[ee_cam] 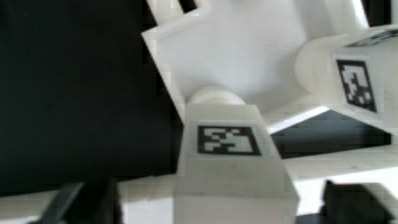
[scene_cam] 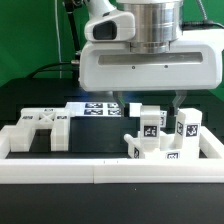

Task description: Assemble chair

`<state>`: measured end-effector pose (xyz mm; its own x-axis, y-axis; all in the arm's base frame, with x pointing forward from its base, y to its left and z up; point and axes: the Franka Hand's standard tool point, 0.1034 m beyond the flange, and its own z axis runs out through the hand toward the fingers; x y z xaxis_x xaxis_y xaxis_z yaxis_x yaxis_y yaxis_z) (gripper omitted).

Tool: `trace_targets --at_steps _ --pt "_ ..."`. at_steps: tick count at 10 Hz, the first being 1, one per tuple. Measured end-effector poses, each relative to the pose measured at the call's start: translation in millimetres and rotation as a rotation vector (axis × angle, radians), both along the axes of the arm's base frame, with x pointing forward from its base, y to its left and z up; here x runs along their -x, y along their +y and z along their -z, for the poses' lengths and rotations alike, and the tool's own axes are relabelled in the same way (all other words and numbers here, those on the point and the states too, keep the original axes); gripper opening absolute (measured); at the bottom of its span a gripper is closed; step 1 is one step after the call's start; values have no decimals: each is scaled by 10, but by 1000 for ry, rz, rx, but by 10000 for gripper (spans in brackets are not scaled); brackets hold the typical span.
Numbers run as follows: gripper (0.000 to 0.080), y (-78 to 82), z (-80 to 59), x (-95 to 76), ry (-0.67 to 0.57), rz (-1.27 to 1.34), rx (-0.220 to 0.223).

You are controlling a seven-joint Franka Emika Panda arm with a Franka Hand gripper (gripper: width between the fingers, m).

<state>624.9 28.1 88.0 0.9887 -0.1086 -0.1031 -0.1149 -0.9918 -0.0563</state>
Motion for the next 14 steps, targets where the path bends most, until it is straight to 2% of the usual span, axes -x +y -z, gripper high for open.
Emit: trace_targets --at_steps 1,2,8,14 --pt "387 -1 0 0 0 0 0" --pt "291 -1 -2 -2 -1 0 0" --pt "291 0 -3 -4 0 59 6" --pt "292 71 -1 5 14 615 56"
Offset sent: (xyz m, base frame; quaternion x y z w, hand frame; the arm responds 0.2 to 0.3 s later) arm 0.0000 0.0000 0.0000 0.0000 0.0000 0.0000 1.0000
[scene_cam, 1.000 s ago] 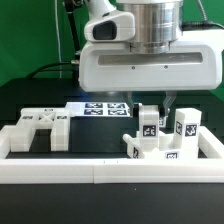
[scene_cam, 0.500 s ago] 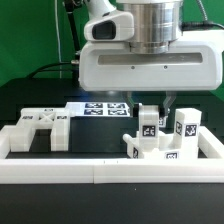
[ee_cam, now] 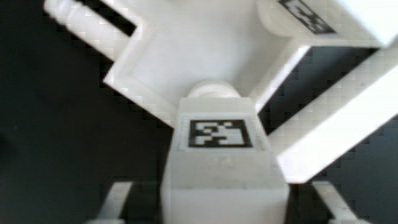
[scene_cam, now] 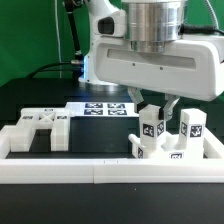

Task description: Assemble chair

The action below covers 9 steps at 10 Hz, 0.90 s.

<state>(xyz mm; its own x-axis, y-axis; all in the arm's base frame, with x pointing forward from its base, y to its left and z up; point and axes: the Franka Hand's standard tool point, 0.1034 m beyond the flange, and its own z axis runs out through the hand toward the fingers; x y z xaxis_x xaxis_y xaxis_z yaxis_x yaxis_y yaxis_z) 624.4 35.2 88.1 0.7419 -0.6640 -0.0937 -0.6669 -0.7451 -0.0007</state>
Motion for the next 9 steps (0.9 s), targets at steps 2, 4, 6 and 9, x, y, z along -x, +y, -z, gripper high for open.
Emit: trace_targets --at_steps 2,4,6,9 --pt "292 17 2 -16 1 184 13" --pt "292 68 1 -26 -2 382 26" --pt "292 77 0 -25 -6 514 30" --pt "292 121 -1 -40 -4 729 38"
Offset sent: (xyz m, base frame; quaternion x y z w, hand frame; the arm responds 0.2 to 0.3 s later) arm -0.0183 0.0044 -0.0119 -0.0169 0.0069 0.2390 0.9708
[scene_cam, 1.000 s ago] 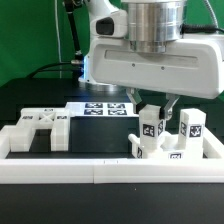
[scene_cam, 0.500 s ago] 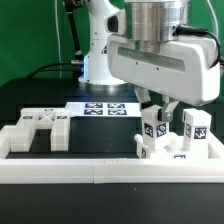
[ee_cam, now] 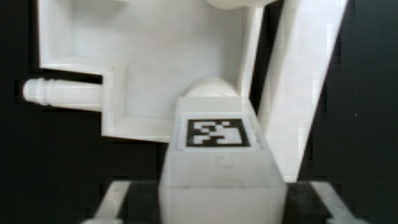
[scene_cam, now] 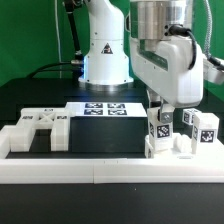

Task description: Assemble chair

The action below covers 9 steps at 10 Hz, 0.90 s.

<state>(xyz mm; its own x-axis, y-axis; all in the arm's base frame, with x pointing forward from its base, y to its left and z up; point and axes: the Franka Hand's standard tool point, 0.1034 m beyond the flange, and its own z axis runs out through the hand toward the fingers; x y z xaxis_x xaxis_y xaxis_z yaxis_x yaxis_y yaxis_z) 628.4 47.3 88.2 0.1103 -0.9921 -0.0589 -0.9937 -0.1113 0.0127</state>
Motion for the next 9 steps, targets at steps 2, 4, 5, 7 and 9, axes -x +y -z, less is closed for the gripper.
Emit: trace_targets --at_steps 2,4,5,7,9 --pt "292 40 1 -5 5 144 -5" --pt "292 54 2 -12 8 257 -6" --pt "292 65 3 -13 11 315 -6" --pt "292 69 3 -17 11 345 -7" --pt "293 73 3 -18 8 318 -7"
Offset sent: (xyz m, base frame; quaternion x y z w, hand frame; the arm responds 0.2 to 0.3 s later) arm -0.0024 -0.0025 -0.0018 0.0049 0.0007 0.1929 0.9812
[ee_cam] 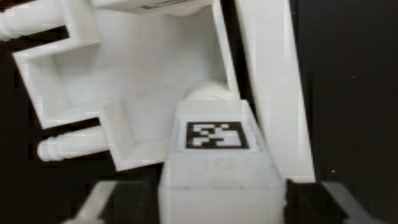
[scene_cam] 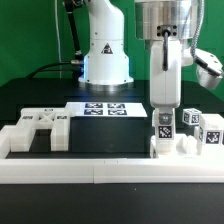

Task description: Assemble chair

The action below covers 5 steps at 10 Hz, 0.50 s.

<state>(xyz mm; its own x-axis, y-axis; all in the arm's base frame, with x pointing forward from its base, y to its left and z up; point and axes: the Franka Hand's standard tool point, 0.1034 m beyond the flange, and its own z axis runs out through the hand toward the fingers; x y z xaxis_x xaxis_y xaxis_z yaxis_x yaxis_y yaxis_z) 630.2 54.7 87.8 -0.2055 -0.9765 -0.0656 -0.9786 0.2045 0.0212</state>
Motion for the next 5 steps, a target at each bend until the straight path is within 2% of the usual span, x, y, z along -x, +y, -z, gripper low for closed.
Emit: trace_targets --at_steps 1,2,5 --pt "484 0 0 0 -3 -40 0" --pt "612 -2 -2 -1 -9 -125 -1" --pt "647 5 -13 -4 -33 -477 -1"
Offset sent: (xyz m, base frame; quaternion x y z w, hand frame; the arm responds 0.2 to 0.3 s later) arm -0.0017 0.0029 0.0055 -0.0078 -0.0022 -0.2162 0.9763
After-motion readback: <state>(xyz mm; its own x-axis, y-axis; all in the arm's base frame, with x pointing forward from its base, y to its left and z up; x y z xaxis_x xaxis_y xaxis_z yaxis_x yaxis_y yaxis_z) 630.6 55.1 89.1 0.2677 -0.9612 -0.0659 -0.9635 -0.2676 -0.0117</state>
